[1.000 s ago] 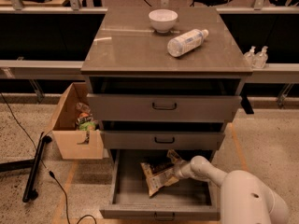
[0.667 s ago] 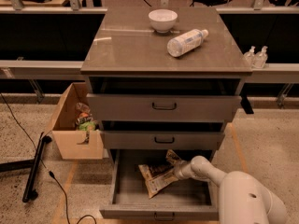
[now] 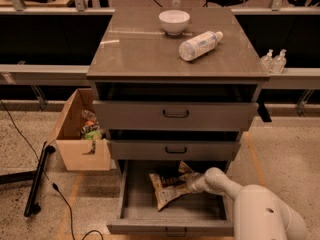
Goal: Pick brown chip bag from bottom drawer and place on counter
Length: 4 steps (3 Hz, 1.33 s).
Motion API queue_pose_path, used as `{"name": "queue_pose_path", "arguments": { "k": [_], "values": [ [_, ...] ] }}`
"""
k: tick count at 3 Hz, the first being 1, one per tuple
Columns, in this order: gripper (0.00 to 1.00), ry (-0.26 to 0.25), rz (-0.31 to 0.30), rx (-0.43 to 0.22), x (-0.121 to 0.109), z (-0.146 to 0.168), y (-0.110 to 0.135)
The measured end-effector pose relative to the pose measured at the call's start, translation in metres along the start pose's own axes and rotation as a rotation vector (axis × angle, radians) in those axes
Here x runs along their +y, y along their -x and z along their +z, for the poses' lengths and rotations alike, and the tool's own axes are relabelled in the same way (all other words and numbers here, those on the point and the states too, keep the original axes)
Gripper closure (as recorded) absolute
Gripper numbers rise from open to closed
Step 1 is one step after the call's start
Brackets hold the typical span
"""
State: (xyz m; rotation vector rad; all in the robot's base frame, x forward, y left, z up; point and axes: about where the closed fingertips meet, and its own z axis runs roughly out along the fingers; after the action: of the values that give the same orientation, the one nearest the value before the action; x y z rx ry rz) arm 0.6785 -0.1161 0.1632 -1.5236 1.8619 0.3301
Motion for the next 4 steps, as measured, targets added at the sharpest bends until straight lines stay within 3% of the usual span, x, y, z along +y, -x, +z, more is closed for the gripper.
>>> {"name": "queue_pose_path", "arguments": {
  "k": [1, 2, 4],
  "values": [
    [1.0, -0.011, 0.042, -0.022, -0.006, -0.013, 0.003],
    [1.0, -0.06, 0.112, -0.054, -0.016, -0.05, 0.013],
    [1.0, -0.112, 0.229, -0.027, 0.009, -0.138, 0.016]
  ]
}}
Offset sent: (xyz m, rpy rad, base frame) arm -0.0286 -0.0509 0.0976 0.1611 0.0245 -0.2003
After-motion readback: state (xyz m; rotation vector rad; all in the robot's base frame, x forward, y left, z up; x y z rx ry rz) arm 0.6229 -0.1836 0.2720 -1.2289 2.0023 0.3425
